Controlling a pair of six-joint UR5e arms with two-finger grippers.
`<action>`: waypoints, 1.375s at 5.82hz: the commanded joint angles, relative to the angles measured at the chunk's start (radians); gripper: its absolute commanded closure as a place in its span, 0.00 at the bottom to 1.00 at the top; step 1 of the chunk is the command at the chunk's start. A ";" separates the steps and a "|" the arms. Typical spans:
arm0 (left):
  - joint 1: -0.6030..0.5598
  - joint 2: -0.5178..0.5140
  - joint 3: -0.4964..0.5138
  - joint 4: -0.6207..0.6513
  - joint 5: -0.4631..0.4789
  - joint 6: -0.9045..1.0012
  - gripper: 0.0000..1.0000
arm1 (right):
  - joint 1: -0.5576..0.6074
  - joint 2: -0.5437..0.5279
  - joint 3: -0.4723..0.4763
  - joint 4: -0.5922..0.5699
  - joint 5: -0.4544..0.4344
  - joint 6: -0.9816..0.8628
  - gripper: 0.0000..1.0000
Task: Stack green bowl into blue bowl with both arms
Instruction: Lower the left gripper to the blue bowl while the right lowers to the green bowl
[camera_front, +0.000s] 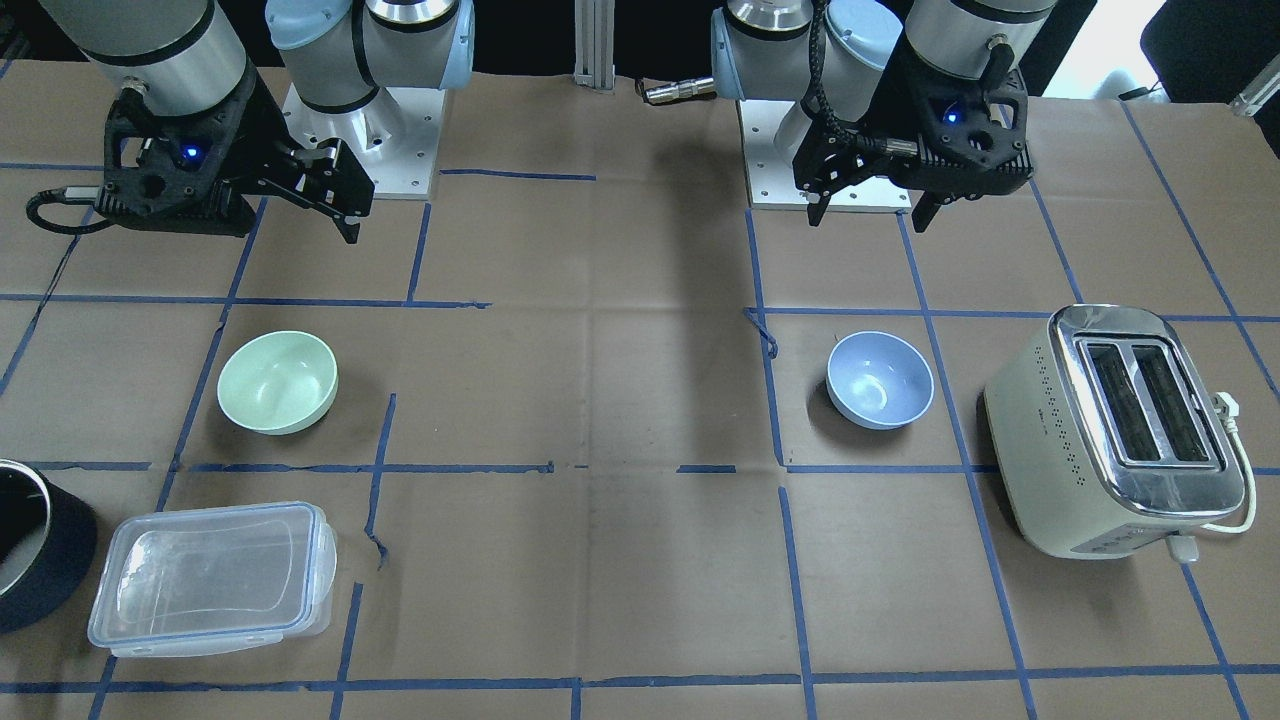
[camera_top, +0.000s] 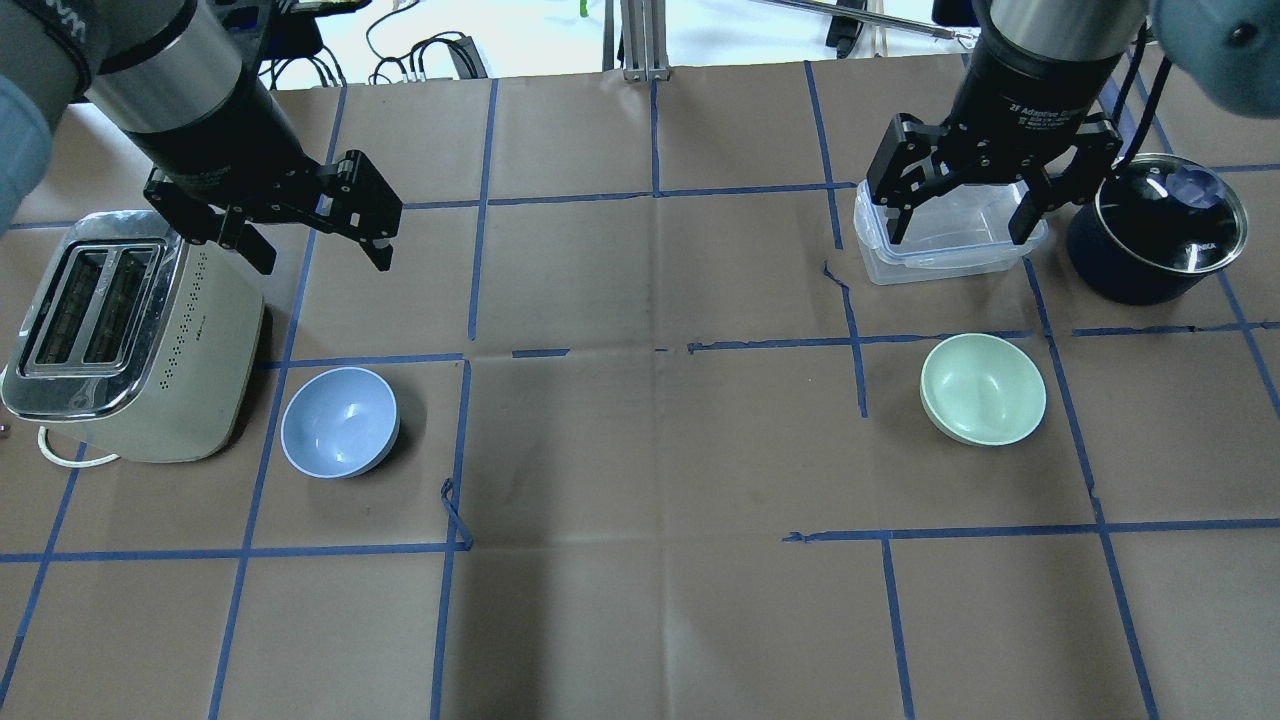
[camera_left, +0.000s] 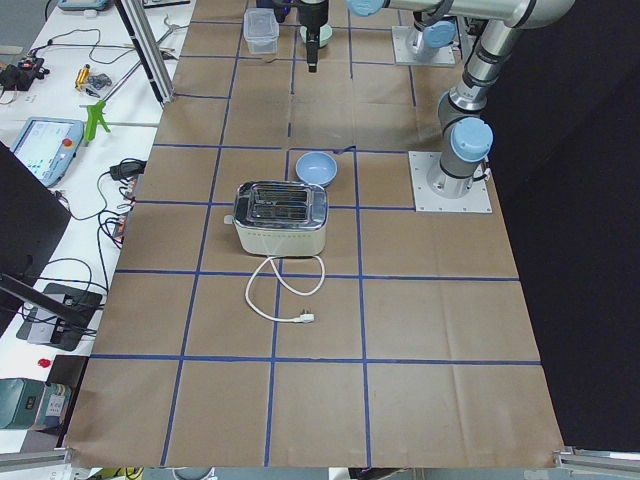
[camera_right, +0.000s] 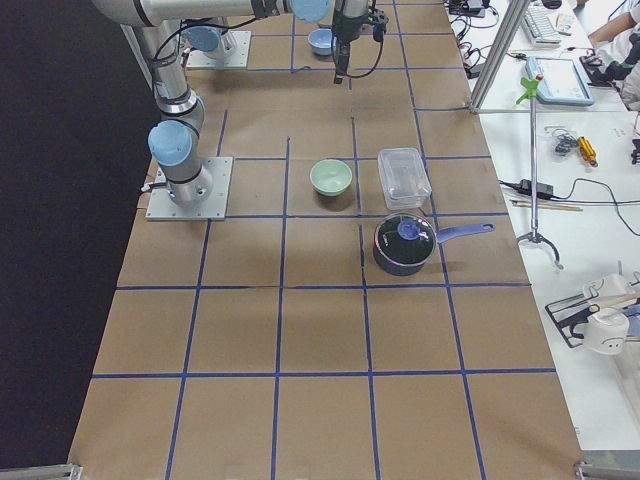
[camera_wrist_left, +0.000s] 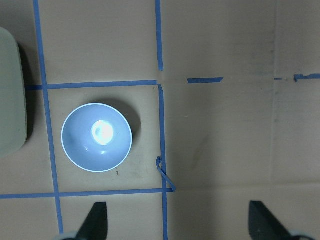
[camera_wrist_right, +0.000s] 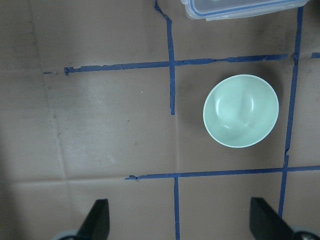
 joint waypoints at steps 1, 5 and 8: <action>0.002 0.001 -0.001 0.000 0.001 0.005 0.02 | 0.000 0.000 0.002 0.000 0.000 0.001 0.00; 0.016 -0.019 -0.002 0.002 0.001 0.028 0.02 | -0.207 0.006 0.043 -0.021 -0.006 -0.186 0.00; 0.082 -0.052 -0.060 0.083 -0.005 0.086 0.02 | -0.419 0.005 0.280 -0.261 -0.015 -0.460 0.00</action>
